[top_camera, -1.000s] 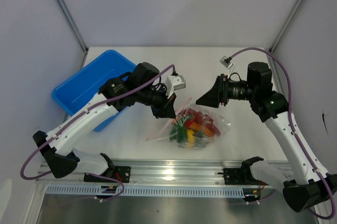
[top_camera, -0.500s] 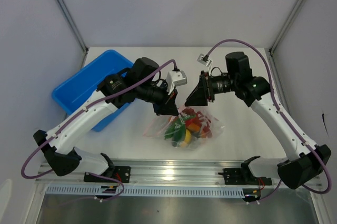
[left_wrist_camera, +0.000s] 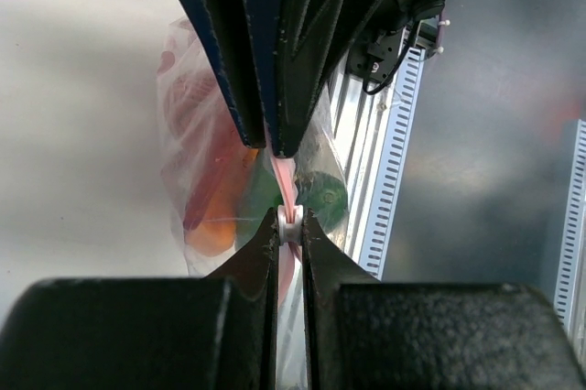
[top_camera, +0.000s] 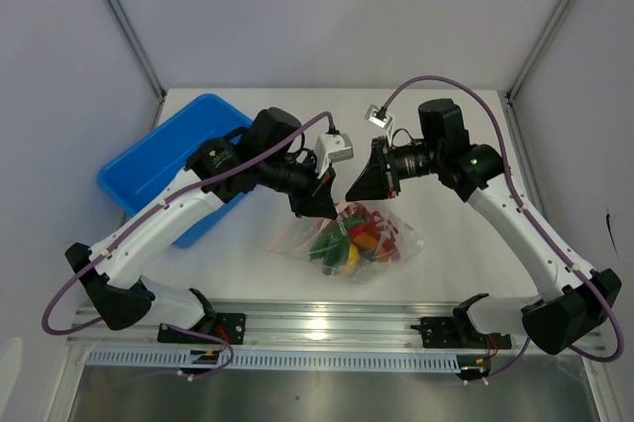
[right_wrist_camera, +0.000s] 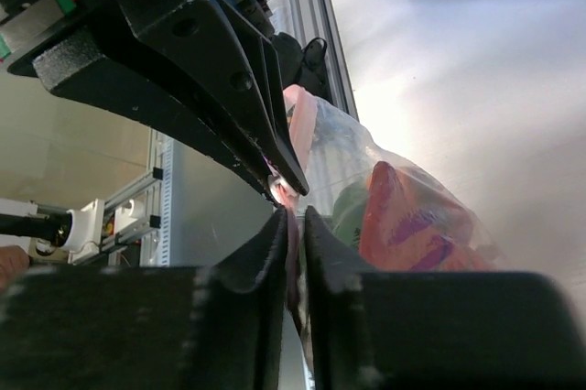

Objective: Place the food in the zip-top bag and seal the zipper
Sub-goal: Zip the zipper food storage bag at the center of the board.

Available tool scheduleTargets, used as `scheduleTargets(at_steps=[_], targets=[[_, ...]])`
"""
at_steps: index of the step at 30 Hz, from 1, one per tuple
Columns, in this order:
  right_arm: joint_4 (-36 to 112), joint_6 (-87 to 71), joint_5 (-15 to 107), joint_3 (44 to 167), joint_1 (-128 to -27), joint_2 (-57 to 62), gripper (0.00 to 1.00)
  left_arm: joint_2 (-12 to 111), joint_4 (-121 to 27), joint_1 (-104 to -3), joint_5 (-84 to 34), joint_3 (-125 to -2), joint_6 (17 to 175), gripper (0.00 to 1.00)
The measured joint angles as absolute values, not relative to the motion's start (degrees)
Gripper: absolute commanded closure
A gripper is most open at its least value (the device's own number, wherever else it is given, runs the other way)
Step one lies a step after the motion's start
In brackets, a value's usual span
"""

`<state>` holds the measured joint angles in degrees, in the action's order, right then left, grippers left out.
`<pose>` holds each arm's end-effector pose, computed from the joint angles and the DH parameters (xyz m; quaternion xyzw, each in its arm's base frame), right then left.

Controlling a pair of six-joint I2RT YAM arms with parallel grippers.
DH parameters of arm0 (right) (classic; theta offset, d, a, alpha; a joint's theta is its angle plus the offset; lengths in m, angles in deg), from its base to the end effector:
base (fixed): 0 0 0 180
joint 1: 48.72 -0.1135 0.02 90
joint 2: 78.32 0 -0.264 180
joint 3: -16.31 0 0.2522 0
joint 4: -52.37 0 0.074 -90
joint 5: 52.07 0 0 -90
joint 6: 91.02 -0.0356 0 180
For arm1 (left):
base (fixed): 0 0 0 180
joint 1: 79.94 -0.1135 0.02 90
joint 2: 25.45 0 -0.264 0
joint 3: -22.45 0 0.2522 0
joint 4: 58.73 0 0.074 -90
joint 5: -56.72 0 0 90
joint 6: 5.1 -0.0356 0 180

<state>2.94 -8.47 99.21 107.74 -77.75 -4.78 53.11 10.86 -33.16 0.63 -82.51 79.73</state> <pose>0.2147 0.1549 0.3965 -0.3850 0.6910 0.5539 0.2598 0.1698 -0.2097 0.4135 0.4886 0.7384 -0.3851 0.2601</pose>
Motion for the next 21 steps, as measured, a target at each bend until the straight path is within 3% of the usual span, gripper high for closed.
scheduleTargets(at_steps=[1,15,18,21], targets=[[3.01,-8.49,99.38,107.72,-77.75,-4.78,1.00,53.16,10.86,-33.22,0.85,-82.53,79.75,0.99],[7.60,-14.06,91.01,101.10,-75.50,-11.56,1.00,53.64,7.96,-34.88,0.76,-81.64,81.50,0.92],[7.12,-14.63,89.15,99.39,-72.38,-14.21,1.00,53.40,5.97,-35.14,0.06,-79.84,82.11,0.80],[5.68,-14.54,86.75,98.87,-69.58,-15.52,1.00,52.04,6.16,-35.91,-0.59,-77.16,82.77,0.77]])
